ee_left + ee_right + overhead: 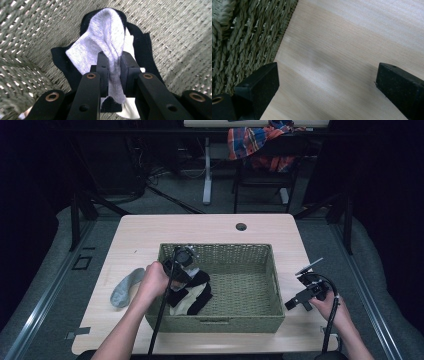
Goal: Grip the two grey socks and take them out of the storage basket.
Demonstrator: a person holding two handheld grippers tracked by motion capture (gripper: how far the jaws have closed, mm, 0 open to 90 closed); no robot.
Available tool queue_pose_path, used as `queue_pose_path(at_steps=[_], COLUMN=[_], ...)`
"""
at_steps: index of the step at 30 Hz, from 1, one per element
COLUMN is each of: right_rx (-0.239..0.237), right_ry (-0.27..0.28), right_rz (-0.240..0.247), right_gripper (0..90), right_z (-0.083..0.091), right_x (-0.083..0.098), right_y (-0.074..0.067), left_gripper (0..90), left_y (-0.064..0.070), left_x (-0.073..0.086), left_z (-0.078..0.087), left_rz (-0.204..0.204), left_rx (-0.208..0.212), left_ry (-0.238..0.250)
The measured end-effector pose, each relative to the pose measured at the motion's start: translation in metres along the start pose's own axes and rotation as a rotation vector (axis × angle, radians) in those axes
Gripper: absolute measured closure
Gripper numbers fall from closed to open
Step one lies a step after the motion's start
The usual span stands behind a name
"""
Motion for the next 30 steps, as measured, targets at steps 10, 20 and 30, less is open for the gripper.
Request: queue_pose_path(at_steps=[10,20,30], right_rx=[0.002,0.006,0.003], right_ry=[0.002,-0.012,-0.004], right_rz=[-0.003,0.007,-0.002], right_gripper=[4.6,4.6,4.7], right_z=[0.000,0.001,0.000], right_x=[0.000,0.000,0.000], right_y=[0.000,0.000,0.000], left_gripper=[79.3,79.3,79.2], left_y=[0.004,0.011,0.012], left_x=[0.000,-0.001,-0.001], left_z=[0.021,0.039,0.056], left_rz=[-0.021,-0.053,-0.064], left_rx=[0.001,0.009,-0.004], left_ry=[0.041,0.062,0.097])
Point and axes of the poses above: each handheld gripper's, and its own axes: z roughly backward along the jaws, x roughly out of its underside, y roughly to its right, the point moved 5 cm from there along -z, roughly forward along the jaws, and after that the axes turned 7 degrees about x, right-handed, at the moved point
